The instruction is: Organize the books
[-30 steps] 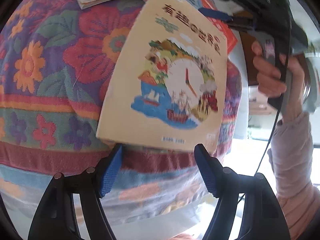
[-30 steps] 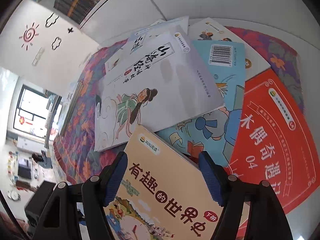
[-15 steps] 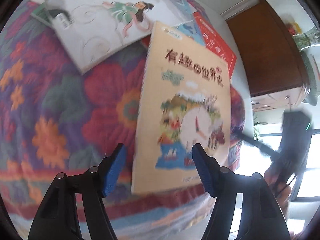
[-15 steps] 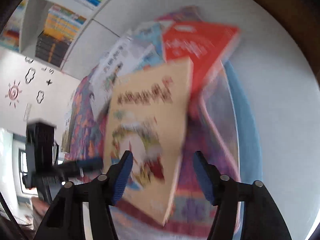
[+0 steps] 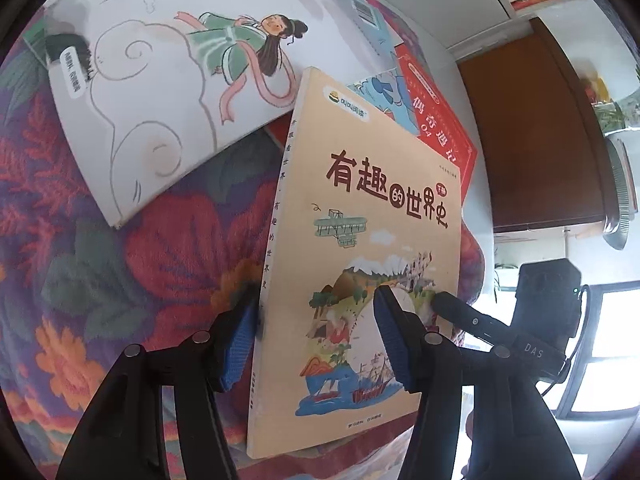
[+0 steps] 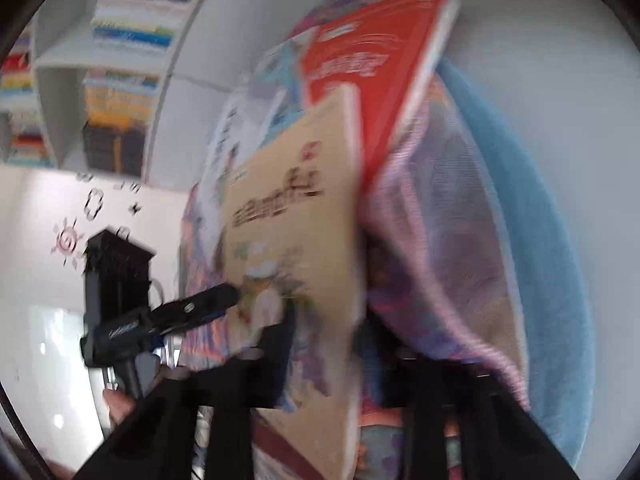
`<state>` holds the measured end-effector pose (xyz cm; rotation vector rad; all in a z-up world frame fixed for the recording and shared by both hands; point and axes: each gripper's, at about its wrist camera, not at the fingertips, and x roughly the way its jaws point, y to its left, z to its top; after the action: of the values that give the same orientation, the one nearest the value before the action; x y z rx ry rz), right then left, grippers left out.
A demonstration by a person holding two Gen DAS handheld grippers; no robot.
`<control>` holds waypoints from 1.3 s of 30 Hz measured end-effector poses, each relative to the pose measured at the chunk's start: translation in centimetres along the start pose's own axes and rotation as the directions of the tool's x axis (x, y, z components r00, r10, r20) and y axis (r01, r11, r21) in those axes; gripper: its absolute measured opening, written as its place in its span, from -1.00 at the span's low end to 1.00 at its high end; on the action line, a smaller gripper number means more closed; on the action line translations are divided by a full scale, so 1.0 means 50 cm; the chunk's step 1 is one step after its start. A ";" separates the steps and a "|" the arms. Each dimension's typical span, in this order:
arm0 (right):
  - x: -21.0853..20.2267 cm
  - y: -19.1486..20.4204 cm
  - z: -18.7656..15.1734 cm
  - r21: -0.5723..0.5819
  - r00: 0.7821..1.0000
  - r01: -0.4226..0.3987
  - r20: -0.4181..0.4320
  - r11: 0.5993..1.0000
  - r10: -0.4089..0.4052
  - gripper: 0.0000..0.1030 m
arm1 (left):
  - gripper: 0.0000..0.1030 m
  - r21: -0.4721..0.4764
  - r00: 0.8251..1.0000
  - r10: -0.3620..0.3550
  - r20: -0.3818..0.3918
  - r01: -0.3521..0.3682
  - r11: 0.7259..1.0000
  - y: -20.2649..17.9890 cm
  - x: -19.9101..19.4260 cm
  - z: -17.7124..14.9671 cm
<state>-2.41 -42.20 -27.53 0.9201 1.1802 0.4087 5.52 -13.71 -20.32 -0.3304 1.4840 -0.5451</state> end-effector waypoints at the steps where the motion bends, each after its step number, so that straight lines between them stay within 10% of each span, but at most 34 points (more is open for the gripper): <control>1: -0.005 -0.010 -0.005 0.028 1.000 -0.021 0.004 0.999 0.021 -0.61 | 0.04 0.010 1.000 0.012 0.004 -0.012 1.000 -0.008 0.002 -0.011; 24: -0.079 0.132 -0.041 -0.246 1.000 -0.024 -0.012 0.969 0.021 -0.64 | 0.04 0.052 0.988 0.155 0.023 -0.156 0.986 -0.053 -0.112 -0.096; 39: 0.110 0.163 -0.162 -0.238 0.976 0.060 -0.188 0.969 -0.106 -0.58 | -0.04 -0.084 0.979 -0.047 -0.200 0.030 0.996 0.190 -0.100 -0.173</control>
<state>-6.33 -30.33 -25.12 0.6356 1.3178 0.5679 -1.72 -2.06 -21.74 -0.3765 1.7025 -0.5635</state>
